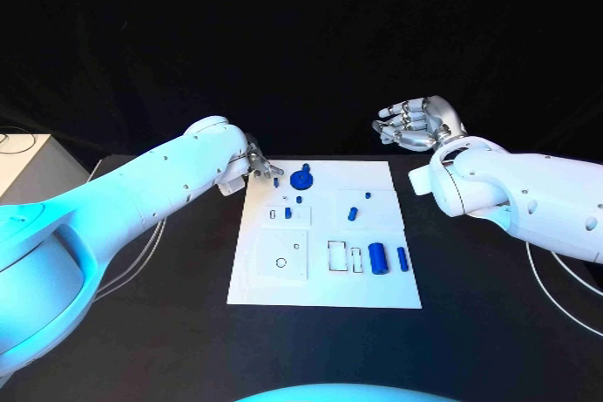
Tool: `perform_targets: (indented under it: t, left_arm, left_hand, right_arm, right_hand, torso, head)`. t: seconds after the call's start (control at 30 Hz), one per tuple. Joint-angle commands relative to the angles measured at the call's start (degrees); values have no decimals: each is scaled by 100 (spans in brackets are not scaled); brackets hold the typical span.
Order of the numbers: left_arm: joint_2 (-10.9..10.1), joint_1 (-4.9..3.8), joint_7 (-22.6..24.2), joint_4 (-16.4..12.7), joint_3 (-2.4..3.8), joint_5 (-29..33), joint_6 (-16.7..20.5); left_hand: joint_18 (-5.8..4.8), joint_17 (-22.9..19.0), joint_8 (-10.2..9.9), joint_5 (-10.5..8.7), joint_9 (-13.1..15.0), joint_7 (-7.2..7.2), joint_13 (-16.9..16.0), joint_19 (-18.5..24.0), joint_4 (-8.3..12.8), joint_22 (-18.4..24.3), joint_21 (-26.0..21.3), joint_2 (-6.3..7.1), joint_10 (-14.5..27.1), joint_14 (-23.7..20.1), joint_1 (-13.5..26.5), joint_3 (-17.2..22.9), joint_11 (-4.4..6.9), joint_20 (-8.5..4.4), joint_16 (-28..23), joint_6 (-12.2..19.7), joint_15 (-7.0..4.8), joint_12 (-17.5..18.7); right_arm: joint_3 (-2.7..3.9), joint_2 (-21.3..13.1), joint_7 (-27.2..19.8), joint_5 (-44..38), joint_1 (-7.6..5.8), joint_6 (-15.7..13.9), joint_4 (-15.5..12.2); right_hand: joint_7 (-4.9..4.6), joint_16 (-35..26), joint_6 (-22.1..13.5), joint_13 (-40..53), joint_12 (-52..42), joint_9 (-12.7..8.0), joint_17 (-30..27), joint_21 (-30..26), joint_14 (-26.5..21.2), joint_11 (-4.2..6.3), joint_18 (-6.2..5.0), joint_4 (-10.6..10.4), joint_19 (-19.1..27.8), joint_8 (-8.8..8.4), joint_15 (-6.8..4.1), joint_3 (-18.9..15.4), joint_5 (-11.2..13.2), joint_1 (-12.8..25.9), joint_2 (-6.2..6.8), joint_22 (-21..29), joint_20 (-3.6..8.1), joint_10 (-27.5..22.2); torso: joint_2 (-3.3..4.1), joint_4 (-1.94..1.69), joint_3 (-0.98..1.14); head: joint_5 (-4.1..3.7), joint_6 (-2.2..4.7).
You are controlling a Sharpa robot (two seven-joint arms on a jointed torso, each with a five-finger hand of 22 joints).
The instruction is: Assemble the parts on the task board
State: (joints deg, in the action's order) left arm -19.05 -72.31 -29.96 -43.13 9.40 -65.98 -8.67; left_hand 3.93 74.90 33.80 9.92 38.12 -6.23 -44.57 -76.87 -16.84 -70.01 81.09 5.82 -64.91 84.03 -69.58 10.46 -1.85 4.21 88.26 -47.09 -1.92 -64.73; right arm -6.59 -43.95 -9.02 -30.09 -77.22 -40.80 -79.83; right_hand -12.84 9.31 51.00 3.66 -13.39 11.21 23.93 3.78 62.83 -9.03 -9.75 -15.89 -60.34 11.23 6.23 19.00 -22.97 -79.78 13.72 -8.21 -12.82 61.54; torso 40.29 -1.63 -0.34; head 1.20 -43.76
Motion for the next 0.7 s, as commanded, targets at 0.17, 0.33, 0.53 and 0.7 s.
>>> perform_targets:
  t: [0.17,0.33,0.53,0.7]
  left_arm:
    - [41,-6,46,45,-8,51,-57]
    - [56,-6,48,61,-17,95,-85]
    - [73,-6,50,108,-51,134,-136]
    - [77,-6,59,128,-93,175,-150]
  left_hand:
    - [55,1194,-8,5,-10,5,4,-15,3,-5,-14,32,9,455,-26,32,-9,26,2,22,47,-6]
    - [54,1201,-9,6,-12,4,-10,-20,4,-13,-10,27,0,458,-27,55,-9,28,7,21,49,-17]
    - [55,1198,-11,5,-17,5,-1,-18,7,-10,-11,16,5,457,-40,103,-10,31,6,21,50,-17]
    - [56,1194,-13,5,-21,5,8,-16,10,-6,-13,15,11,456,-52,134,-10,33,4,21,51,-14]
  right_arm:
    - [4,-15,-70,-83,-52,-35,-41]
    - [5,-19,-70,-87,-75,-42,-49]
    - [5,-16,-68,-89,-87,-38,-53]
    - [5,-12,-68,-90,-90,-37,-53]
  right_hand:
    - [-24,-23,-11,-6,26,-6,-12,-3,-13,-16,-79,9,37,-36,23,32,-22,28,2,15,-4,-20]
    - [-24,-23,-11,-6,26,-6,-12,-3,-13,-16,-79,9,37,-36,23,32,-22,28,2,15,-4,-20]
    - [-25,-26,-12,-5,28,-7,-15,-3,-15,-17,-79,9,39,-38,24,32,-24,29,4,19,-5,-22]
    - [-25,-26,-12,-5,28,-7,-15,-3,-15,-17,-79,9,39,-38,24,32,-24,29,4,19,-5,-22]
  torso:
    - [67,7,-3]
    - [80,11,-4]
    - [75,8,-8]
    - [73,5,-8]
  head:
    - [-3,21]
    - [-6,24]
    - [-9,10]
    - [-6,9]
